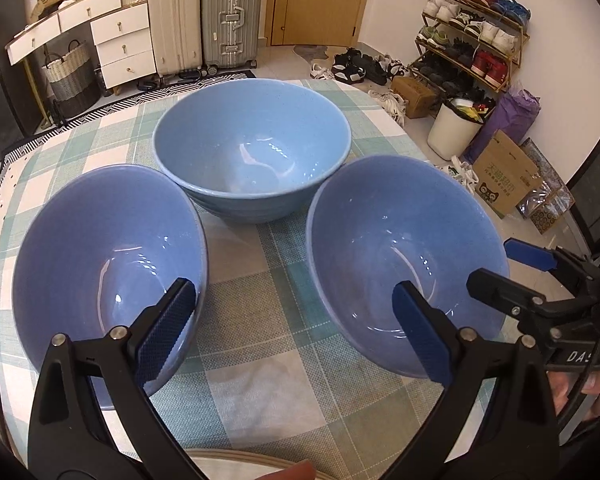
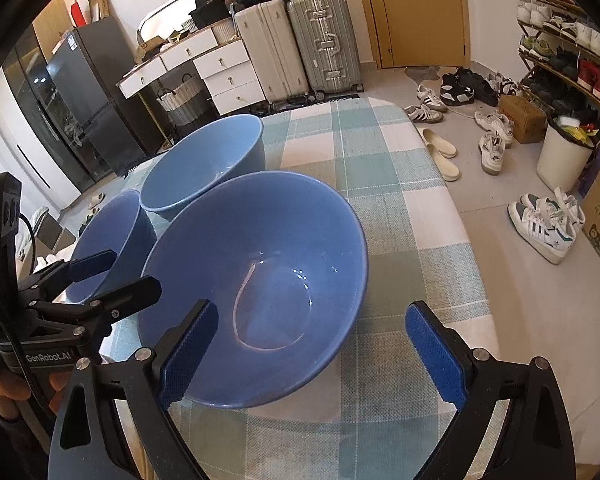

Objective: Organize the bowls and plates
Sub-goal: 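Close the left gripper on the blue bowl rim while the right gripper closes on it too, then lift the blue bowl with both grippers, tilting it up, then carry the blue bowl with both grippers beside another blue bowl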

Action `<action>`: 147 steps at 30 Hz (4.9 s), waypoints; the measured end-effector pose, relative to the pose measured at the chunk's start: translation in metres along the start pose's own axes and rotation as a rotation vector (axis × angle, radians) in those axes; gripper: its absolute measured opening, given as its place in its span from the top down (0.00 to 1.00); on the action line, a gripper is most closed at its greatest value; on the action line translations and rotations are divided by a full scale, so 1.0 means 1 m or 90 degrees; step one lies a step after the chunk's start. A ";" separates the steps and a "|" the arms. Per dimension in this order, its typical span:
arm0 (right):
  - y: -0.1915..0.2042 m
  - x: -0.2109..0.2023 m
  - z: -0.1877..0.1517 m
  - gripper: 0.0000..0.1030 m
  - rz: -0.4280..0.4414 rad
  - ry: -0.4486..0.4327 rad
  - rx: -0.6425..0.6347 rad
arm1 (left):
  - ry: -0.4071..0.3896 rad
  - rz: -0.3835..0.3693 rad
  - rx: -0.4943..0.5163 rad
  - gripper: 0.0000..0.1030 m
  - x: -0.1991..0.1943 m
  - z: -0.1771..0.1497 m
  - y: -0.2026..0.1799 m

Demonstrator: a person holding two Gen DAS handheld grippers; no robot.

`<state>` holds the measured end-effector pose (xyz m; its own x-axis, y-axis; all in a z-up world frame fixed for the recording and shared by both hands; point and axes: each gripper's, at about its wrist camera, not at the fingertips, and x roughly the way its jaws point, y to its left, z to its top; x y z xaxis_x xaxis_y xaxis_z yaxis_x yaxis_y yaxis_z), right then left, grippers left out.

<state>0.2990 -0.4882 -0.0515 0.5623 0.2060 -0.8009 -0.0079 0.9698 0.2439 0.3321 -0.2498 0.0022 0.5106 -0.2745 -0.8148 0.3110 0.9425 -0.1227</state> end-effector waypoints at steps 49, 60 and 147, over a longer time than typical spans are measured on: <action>0.000 0.007 -0.007 0.74 -0.016 0.019 -0.005 | 0.018 -0.019 0.078 0.79 0.009 -0.017 -0.038; 0.024 -0.027 0.003 0.74 -0.008 -0.023 -0.032 | -0.038 -0.004 0.074 0.79 -0.045 -0.016 -0.034; 0.234 0.098 0.056 0.74 0.070 0.092 -0.241 | -0.002 0.121 -0.114 0.79 -0.095 -0.048 0.245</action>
<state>0.3987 -0.2483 -0.0424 0.4188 0.3016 -0.8565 -0.3808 0.9146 0.1358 0.3215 0.0162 0.0227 0.5491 -0.0896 -0.8309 0.0626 0.9959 -0.0660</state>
